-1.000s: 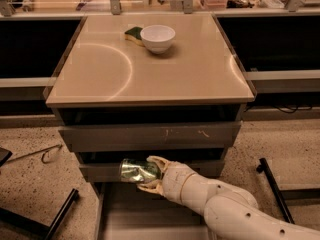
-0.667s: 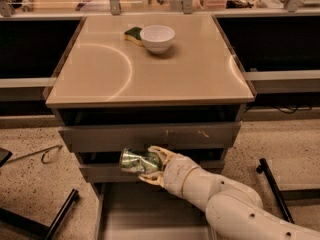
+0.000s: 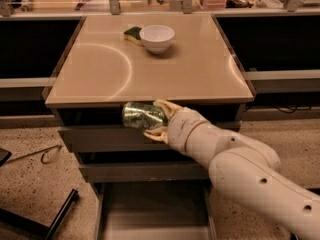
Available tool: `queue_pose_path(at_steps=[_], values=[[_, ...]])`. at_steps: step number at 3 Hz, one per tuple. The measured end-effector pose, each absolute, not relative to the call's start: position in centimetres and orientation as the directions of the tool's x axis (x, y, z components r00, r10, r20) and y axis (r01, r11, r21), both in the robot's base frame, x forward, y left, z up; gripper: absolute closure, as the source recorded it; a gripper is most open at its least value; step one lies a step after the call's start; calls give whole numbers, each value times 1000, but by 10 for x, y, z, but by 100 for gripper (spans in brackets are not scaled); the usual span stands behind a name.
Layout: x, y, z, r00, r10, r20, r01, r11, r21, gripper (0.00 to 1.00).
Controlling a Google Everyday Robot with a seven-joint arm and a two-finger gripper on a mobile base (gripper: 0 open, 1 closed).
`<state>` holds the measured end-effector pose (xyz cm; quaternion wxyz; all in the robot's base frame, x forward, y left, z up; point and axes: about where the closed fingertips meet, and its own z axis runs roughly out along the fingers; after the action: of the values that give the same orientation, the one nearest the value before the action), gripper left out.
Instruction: Pick green can from bottom drawer and place on counter
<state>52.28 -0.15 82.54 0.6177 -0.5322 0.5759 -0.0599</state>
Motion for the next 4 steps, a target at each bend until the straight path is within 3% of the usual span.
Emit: queue_pose_path(at_steps=[4], values=[[602,-1,906,412,-751,-516,-440,332,-835,100]])
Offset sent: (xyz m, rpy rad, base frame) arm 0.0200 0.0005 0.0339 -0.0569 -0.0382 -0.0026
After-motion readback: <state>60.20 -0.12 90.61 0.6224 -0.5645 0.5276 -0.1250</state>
